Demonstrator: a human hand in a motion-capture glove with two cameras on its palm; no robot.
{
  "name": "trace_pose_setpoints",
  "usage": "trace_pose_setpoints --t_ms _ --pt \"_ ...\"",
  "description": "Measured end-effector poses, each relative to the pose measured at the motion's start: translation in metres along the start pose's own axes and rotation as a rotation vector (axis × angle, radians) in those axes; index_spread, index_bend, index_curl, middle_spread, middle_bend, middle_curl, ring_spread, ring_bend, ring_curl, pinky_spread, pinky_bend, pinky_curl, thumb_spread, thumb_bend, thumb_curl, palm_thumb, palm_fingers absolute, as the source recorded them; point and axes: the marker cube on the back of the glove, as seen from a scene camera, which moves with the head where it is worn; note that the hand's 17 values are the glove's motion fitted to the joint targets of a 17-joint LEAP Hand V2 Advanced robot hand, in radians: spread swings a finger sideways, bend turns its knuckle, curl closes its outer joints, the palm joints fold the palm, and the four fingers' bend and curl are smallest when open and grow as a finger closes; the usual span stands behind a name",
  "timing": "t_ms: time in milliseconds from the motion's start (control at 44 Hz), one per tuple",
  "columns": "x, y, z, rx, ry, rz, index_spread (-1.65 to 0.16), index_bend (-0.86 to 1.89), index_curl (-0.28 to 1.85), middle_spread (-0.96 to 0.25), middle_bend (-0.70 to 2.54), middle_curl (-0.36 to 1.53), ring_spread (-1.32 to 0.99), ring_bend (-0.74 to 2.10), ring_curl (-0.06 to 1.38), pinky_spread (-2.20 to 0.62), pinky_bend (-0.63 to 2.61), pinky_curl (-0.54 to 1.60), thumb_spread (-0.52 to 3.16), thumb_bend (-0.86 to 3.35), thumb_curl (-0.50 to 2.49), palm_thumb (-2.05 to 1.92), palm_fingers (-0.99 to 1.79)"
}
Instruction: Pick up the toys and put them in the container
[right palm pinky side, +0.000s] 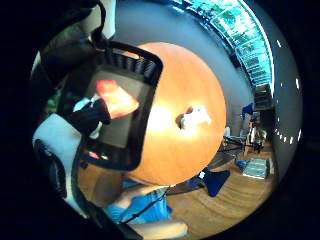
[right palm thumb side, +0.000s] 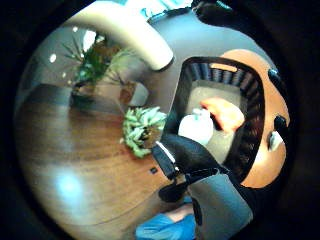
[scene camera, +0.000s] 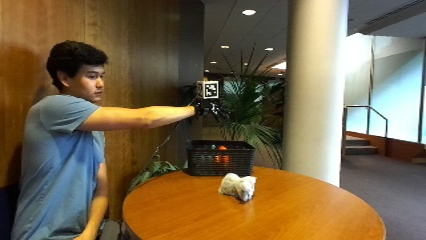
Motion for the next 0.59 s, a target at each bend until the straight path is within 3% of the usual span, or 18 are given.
trace_pose_setpoints --t_ms 273,591 --pt "0.032 -0.002 -0.014 -0.001 0.046 0.047 -0.34 0.19 0.16 0.05 0.15 0.53 -0.03 0.88 0.42 -0.13 1.50 0.45 1.13 -0.03 0.46 -0.01 0.05" --pt "0.105 -0.006 -0.029 -0.003 0.132 0.139 -0.33 0.17 0.23 0.07 0.17 0.47 0.04 0.74 0.35 -0.01 1.49 0.41 1.14 -0.02 0.40 0.00 -0.06"
